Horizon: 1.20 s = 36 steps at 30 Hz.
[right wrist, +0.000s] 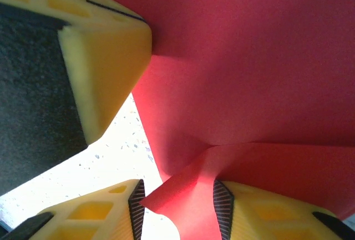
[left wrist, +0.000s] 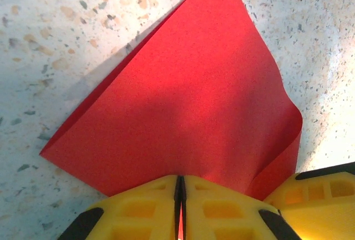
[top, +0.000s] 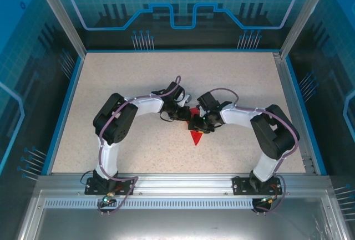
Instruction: Fold a paper plane with a square sheet of paper (pick it up from the middle)
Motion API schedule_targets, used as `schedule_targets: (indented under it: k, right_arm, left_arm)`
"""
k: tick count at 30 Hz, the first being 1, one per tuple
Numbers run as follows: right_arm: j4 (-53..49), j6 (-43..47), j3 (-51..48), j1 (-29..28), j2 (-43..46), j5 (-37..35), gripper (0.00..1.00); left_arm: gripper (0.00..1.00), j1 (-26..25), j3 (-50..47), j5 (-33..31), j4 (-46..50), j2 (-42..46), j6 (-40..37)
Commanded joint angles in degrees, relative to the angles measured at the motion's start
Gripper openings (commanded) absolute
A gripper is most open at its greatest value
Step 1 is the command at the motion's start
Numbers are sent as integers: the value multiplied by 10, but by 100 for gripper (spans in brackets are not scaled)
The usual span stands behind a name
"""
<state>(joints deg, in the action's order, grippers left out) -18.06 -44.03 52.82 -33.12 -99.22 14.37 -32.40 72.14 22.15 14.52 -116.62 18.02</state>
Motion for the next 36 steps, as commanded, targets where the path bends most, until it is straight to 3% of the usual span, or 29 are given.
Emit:
schedule_targets:
  k: [1,15,23,36]
  right_arm:
    - [-6,-5,-20,0,1,-28,44]
    - [14,-16,-48,5,16,-22,49]
    - [14,-17,-58,9,23,-21,44]
    - [14,-15,-66,10,22,-21,17]
  left_arm:
    - [13,8,-13,12,30,23,4]
    - [16,14,-51,14,44,120,17]
    - [15,15,-90,32,26,131,31]
    - [13,0,-97,63,3,120,43]
